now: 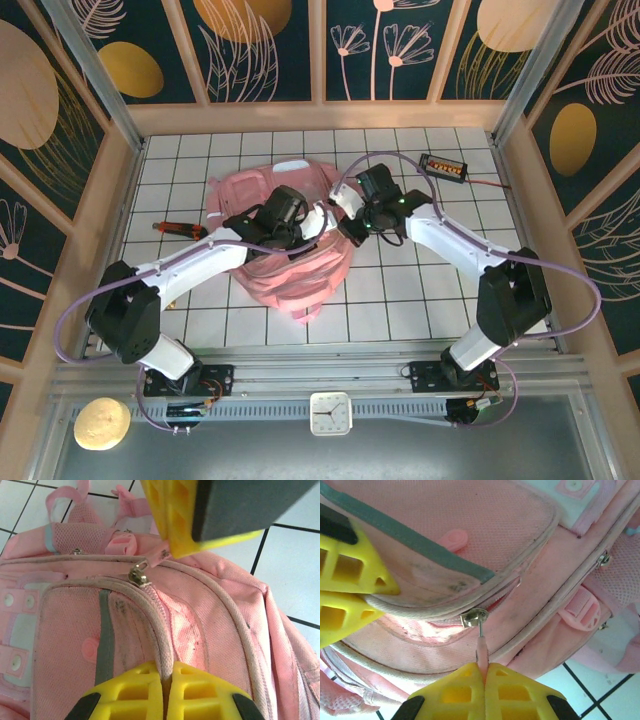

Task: Pack the student bag

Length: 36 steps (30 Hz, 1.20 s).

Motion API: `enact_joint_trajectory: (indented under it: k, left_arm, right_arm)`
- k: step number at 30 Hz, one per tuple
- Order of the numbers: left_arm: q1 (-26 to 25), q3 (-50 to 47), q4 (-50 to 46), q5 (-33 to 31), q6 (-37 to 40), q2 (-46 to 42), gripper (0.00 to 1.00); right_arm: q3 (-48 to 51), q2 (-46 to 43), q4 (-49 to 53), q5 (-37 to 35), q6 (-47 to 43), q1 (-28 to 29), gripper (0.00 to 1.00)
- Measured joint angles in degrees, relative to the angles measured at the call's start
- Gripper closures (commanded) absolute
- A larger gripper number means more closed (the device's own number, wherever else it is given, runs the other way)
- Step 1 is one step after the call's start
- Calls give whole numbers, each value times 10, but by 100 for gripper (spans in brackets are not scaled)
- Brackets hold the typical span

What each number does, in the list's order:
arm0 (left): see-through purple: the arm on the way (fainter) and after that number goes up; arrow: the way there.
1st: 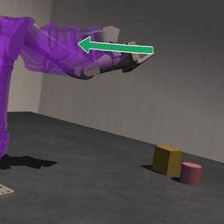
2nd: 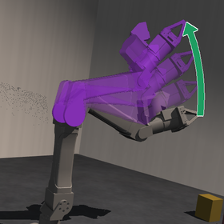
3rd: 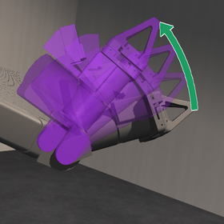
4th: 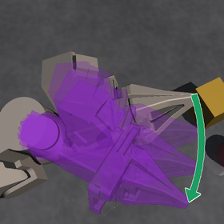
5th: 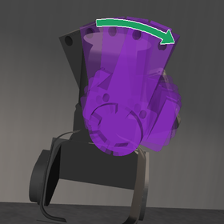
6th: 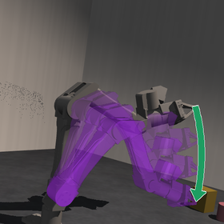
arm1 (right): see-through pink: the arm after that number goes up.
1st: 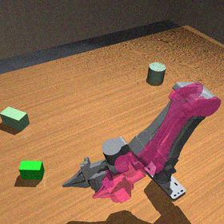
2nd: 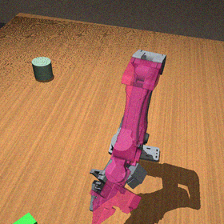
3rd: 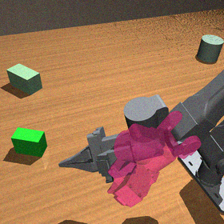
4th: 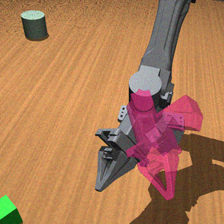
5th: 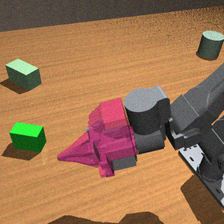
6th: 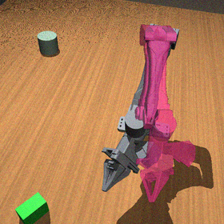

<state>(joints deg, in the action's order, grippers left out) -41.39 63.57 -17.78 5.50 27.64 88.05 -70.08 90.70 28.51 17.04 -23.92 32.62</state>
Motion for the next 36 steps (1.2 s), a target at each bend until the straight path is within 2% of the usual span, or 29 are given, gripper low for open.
enact_joint_trajectory:
  k: [4,9,22,26,33,34,35,36]
  left_arm:
    - [4,0,-10,14,2,-15,100]
    - [10,0,-16,20,2,-17,100]
    - [29,3,-20,-18,4,-16,100]
    - [19,2,-36,-7,4,-14,100]
    - [2,20,-32,3,10,28,100]
    - [2,30,-32,3,11,42,95]
    - [2,38,-30,3,13,51,81]
    - [2,51,-28,3,16,66,60]
  right_arm:
    - [-26,37,-13,37,-26,-28,100]
    - [-66,83,-11,72,-43,-35,100]
    - [-179,196,-4,92,-38,-29,100]
    - [-179,202,-48,37,-21,-38,100]
    - [-149,179,-104,-35,22,-98,100]
    - [-134,166,-108,-37,30,-109,100]
    - [-123,155,-108,-37,35,-117,98]
    - [-113,143,-108,-37,40,-126,89]
